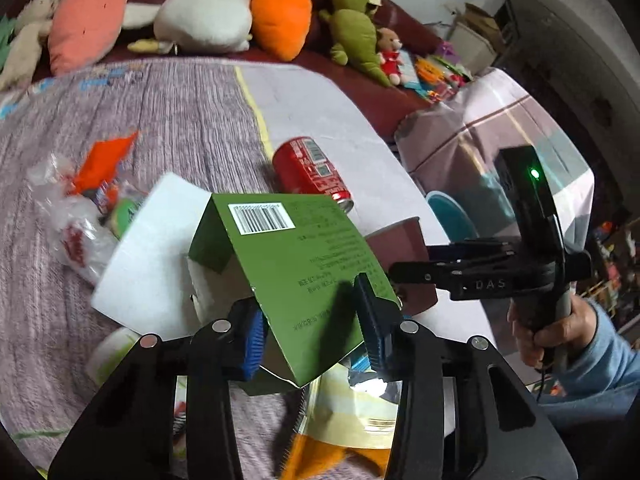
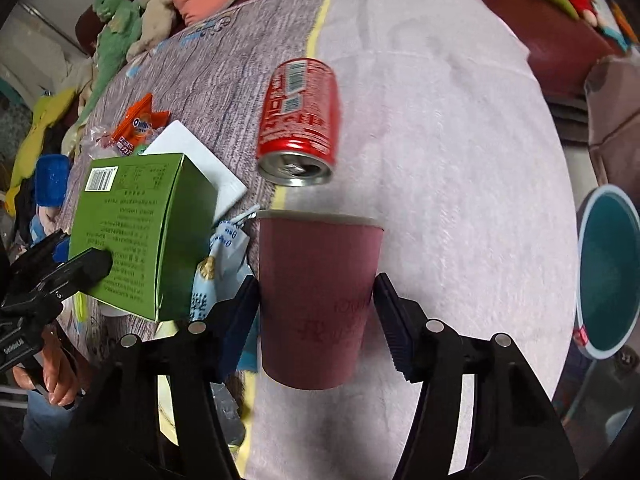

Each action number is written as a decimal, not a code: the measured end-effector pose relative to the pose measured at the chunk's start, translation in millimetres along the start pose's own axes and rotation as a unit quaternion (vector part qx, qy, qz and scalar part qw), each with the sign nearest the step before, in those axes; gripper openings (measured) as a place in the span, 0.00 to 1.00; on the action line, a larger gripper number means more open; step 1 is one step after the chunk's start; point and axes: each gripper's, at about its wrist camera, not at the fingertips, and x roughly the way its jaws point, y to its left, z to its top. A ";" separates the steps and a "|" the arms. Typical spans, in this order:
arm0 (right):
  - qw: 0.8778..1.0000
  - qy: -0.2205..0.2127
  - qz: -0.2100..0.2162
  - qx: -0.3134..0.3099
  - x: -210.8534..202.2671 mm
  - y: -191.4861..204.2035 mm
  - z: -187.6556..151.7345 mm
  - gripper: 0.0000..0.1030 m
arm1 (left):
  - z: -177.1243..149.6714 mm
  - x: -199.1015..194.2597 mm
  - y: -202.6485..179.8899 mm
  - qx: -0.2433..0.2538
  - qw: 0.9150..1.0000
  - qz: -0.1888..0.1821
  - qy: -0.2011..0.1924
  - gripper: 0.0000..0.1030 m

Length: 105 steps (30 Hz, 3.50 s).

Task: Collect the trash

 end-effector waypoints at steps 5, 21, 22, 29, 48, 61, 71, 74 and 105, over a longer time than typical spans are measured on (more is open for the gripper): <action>0.999 0.005 0.019 0.028 2.5 -20.4 -10.2 0.57 | 3.0 23.2 3.7 -0.045 0.999 0.014 0.014 0.53; 0.994 -0.042 0.085 0.052 -19.6 -50.1 -18.9 0.54 | 26.9 3.4 -34.1 -0.069 0.996 0.057 -0.008 0.07; 0.994 -0.047 0.088 0.054 -23.5 -53.3 -19.5 0.54 | 28.6 -0.4 -40.4 -0.060 0.996 0.065 -0.014 0.06; 0.989 -0.080 0.103 0.070 -48.9 -73.9 -26.5 0.54 | 26.9 -19.9 -97.4 0.027 0.993 0.097 -0.057 0.04; 0.987 -0.082 0.098 0.094 -46.1 -101.8 -34.4 0.55 | 44.1 6.6 -90.1 0.098 0.975 0.198 -0.031 0.80; 0.991 -0.060 0.076 0.093 -31.8 -94.1 -18.6 0.55 | 84.7 22.2 4.4 -0.010 0.985 0.174 0.003 0.81; 0.994 -0.043 0.061 0.079 -19.4 -84.1 -6.0 0.56 | 65.6 50.2 45.7 -0.078 0.985 0.151 0.038 0.92; 0.994 -0.038 0.057 0.083 -14.2 -85.4 -3.8 0.56 | 65.4 61.0 45.2 -0.079 0.986 0.139 0.043 0.97; 0.995 -0.072 0.046 0.052 -16.5 -80.1 70.9 0.56 | 74.6 81.8 -25.9 0.011 0.993 0.115 0.035 0.57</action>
